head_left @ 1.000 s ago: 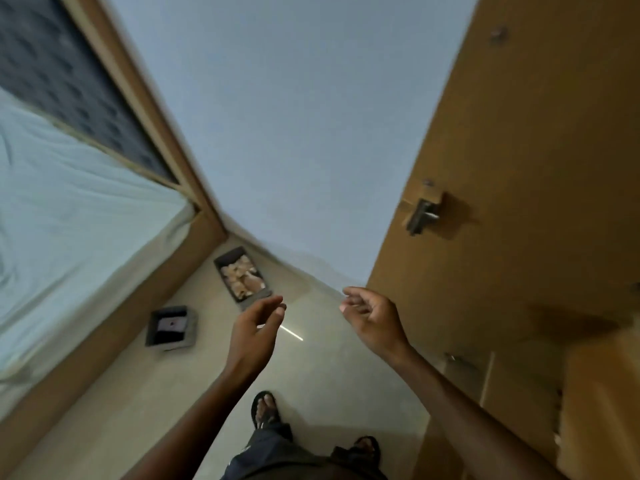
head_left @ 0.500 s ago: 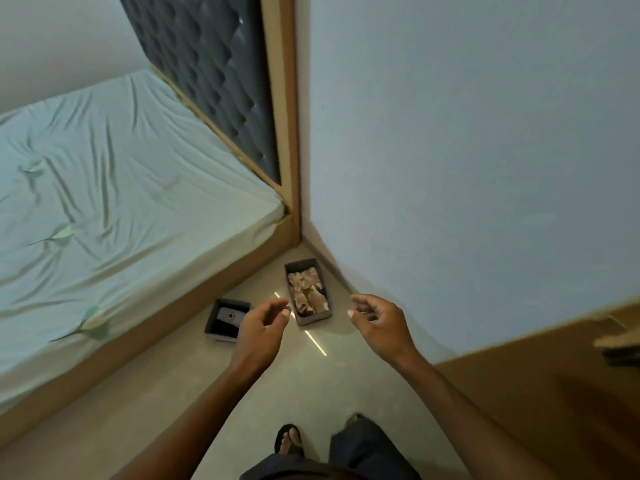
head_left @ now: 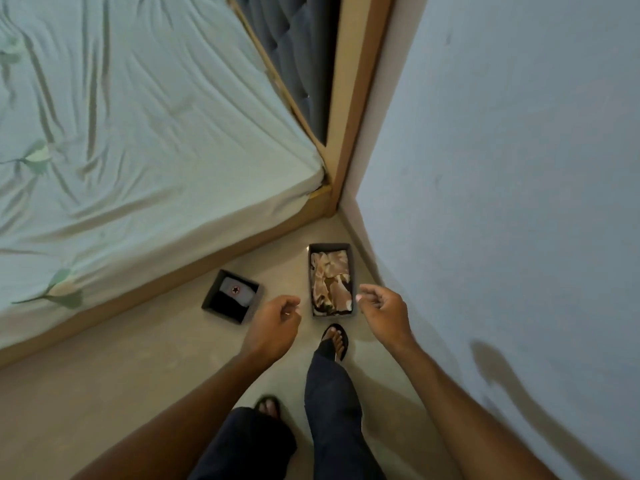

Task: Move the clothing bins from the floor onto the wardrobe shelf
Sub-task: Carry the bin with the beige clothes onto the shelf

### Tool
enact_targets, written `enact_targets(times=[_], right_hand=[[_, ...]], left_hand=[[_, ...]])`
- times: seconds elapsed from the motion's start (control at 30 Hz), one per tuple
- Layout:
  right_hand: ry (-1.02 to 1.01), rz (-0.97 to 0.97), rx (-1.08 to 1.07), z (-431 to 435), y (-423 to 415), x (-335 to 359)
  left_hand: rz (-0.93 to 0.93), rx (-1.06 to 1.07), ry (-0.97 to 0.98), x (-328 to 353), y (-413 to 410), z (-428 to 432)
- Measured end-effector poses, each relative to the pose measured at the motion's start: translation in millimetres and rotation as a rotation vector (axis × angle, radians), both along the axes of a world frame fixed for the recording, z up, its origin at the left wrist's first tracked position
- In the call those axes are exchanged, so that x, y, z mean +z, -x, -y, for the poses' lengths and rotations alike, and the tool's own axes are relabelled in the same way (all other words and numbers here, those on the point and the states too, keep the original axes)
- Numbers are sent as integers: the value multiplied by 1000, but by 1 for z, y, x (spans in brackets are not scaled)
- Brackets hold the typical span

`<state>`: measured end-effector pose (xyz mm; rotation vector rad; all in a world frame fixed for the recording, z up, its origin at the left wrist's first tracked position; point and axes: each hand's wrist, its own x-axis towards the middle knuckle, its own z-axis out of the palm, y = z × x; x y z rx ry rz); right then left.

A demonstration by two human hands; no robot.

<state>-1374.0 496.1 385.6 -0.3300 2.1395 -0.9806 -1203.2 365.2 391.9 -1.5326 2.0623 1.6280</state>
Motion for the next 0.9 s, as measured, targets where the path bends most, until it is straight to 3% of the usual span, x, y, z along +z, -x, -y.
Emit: enact_targets(times=[0.23,0.37,0.5,0.6,0.7,0.83,0.9], right_hand=[[-223,51,-9,34,43,-202],[-330,-38,185,38,63,-340],[-405,-136,363,40,77,-448],[-413,-115,295,42,74,-480],[-406,-153,177,45,58,-478],[-385,113,325,41,32,-469],[-364,102,356,43,25,-466]], left_hand=[[262,-206,-24,-178,66,44],[317,-348,17,-314,87,57],[423,-411,-145,-430,83,50],[489,-397,-215,-465,84,42],[516,-369,-41,-473,83,47],[574,-269,154,-468,78,73],[580,-299,200,-464,70,86]])
